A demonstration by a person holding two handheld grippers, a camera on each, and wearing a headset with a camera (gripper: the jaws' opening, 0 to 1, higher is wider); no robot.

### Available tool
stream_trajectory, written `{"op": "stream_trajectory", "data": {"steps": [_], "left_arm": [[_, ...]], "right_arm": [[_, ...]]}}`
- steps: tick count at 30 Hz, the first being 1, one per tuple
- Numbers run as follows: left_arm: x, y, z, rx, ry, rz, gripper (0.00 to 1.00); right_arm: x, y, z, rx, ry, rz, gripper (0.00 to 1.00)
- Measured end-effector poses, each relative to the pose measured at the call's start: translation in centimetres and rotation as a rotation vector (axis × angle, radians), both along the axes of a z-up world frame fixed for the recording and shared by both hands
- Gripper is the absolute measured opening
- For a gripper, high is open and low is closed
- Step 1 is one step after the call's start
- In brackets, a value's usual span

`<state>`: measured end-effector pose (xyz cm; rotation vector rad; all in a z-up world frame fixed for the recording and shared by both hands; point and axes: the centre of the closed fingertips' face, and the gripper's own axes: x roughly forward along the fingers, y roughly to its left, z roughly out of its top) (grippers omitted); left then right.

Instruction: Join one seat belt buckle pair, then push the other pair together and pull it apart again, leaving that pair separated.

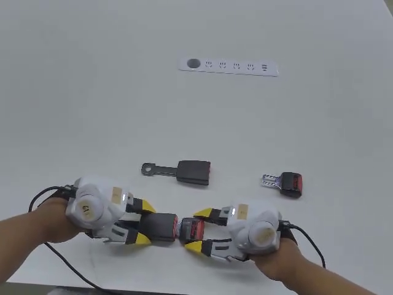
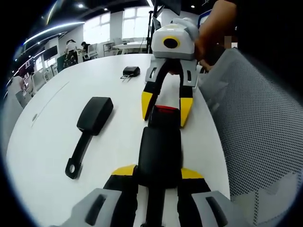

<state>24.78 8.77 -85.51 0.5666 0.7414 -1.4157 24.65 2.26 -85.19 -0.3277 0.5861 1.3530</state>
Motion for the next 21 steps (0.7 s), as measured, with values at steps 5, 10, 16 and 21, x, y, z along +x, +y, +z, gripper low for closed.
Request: {"op": "stream_trajectory", "data": {"steps": [5, 10, 16, 21], "left_arm": [[-0.12, 0.02, 0.06, -0.004, -0.007, 0.006, 0.32], [-0.06, 0.09, 0.04, -0.005, -0.005, 0.004, 0.32], [-0.03, 0.19, -0.03, -0.003, -0.005, -0.007, 0.32], [-0.13, 0.09, 0.01, 0.002, -0.015, -0.009, 0.32]], "right_arm": [[-0.04, 0.03, 0.03, 0.01, 0.006, -0.007, 0.34], [-0.04, 0.03, -0.03, 0.014, 0.004, -0.007, 0.34], [-0.07, 0.01, 0.03, 0.018, 0.005, -0.019, 0.34], [-0.12, -0.01, -0.01, 0.033, 0.011, -0.028, 0.35]]}}
